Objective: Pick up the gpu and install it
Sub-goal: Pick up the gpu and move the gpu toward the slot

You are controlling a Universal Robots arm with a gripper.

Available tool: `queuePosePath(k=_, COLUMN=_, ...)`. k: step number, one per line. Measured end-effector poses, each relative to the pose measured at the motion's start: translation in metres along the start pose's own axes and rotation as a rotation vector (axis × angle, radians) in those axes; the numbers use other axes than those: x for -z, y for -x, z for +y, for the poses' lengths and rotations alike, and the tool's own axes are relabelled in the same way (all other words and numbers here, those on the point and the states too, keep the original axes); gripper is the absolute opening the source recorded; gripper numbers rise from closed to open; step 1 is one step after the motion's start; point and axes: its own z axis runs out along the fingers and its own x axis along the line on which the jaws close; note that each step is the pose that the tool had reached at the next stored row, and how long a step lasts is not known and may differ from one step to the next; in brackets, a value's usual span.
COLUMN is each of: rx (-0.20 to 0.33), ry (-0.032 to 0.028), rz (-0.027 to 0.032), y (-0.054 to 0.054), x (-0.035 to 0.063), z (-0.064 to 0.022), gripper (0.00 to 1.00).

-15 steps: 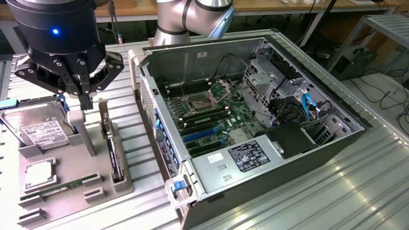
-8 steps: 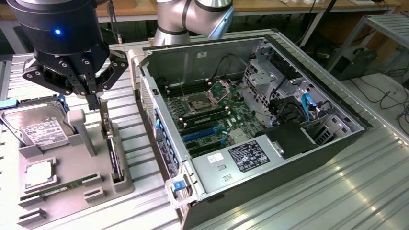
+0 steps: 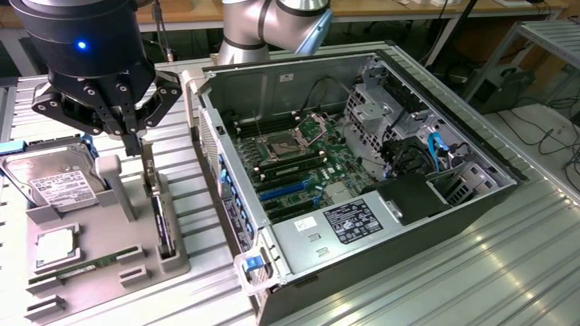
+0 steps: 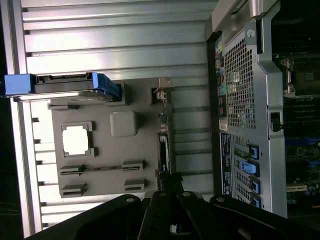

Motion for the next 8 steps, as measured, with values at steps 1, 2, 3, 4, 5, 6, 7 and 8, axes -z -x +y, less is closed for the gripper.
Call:
queuePosePath(k=1, rx=0.0, ry=0.0, rz=0.0, y=0.0, x=0.0, z=0.0, gripper=0.11)
queuePosePath(k=2, rx=0.0, ry=0.0, rz=-0.0001, y=0.0, x=0.0, z=0.0, gripper=0.11)
queuePosePath(k=3, rx=0.0, ry=0.0, rz=0.0, y=0.0, x=0.0, z=0.0, gripper=0.11)
queuePosePath(k=4, rx=0.0, ry=0.0, rz=0.0, y=0.0, x=0.0, z=0.0, gripper=0.11)
queuePosePath(k=5, rx=0.0, ry=0.0, rz=0.0, y=0.0, x=0.0, z=0.0, gripper=0.11)
queuePosePath(k=6, rx=0.0, ry=0.0, rz=0.0, y=0.0, x=0.0, z=0.0, gripper=0.11)
queuePosePath(k=7, rx=0.0, ry=0.0, rz=0.0, y=0.0, x=0.0, z=0.0, gripper=0.17)
queuePosePath(k=8, rx=0.0, ry=0.0001, rz=0.0, y=0.0, x=0.0, z=0.0, gripper=0.24)
